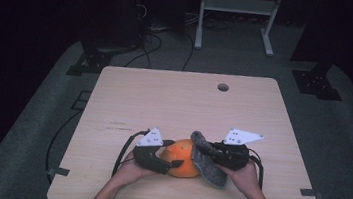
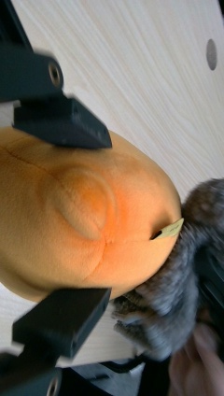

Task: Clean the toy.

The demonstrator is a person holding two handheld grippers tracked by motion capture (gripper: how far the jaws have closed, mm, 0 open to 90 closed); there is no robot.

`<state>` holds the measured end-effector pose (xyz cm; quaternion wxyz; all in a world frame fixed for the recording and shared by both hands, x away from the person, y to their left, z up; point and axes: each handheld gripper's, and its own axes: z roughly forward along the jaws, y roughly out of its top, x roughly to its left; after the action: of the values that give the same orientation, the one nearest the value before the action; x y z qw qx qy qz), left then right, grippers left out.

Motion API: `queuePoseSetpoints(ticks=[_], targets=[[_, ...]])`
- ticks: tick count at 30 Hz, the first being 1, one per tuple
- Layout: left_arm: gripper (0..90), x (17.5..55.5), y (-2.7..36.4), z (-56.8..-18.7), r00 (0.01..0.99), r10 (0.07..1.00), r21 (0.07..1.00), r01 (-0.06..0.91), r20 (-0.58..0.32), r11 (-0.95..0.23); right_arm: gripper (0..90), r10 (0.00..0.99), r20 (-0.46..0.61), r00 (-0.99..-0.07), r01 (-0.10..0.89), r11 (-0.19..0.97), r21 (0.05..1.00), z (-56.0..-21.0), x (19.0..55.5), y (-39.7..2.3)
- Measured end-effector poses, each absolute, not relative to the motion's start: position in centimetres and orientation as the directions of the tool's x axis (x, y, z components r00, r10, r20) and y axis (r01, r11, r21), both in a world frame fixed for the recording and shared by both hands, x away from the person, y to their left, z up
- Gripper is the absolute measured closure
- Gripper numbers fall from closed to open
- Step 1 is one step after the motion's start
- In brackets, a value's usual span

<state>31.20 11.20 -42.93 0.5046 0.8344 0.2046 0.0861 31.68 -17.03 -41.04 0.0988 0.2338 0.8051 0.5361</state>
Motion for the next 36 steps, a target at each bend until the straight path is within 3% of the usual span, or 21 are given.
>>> queuePoseSetpoints(ticks=[4,6,11,16,19,23,25,31,36], targets=[[37.5,30.6,11.0,-42.7,0.908,0.420,0.876,0.208,-0.007,-0.436,77.1,0.447,0.047,-0.893,0.209,0.319,0.924,-40.5,30.7,-15.9],[40.5,30.4,11.2,-42.4,0.912,0.410,0.887,0.184,0.006,-0.423,77.2,0.455,0.067,-0.888,0.230,0.312,0.922,-40.7,31.1,-16.3],[41.6,30.1,11.1,-42.0,0.915,0.400,0.892,0.148,0.040,-0.428,77.2,0.516,0.067,-0.854,0.268,0.327,0.906,-41.5,32.0,-17.5],[41.5,30.2,11.0,-41.9,0.921,0.388,0.897,0.142,0.036,-0.419,77.1,0.421,0.074,-0.904,0.201,0.266,0.943,-40.0,30.4,-16.3],[38.1,30.1,10.9,-42.2,0.922,0.386,0.894,0.143,0.036,-0.424,77.1,0.422,0.046,-0.905,0.191,0.307,0.933,-40.5,30.4,-15.7],[20.8,30.7,11.1,-42.3,0.918,0.397,0.901,0.180,-0.009,-0.396,77.1,0.475,0.072,-0.877,0.244,0.311,0.919,-41.2,31.5,-16.8],[19.4,30.9,11.1,-42.8,0.918,0.397,0.896,0.196,-0.024,-0.399,77.1,0.479,0.098,-0.872,0.265,0.294,0.918,-41.2,31.6,-17.0],[34.6,30.6,11.2,-42.9,0.915,0.403,0.889,0.164,0.025,-0.427,77.1,0.419,0.034,-0.907,0.177,0.308,0.935,-40.3,30.1,-15.0],[38.7,30.3,11.6,-41.4,0.923,0.384,0.908,0.145,0.018,-0.392,77.3,0.467,0.066,-0.882,0.233,0.309,0.922,-40.7,31.2,-16.4]])
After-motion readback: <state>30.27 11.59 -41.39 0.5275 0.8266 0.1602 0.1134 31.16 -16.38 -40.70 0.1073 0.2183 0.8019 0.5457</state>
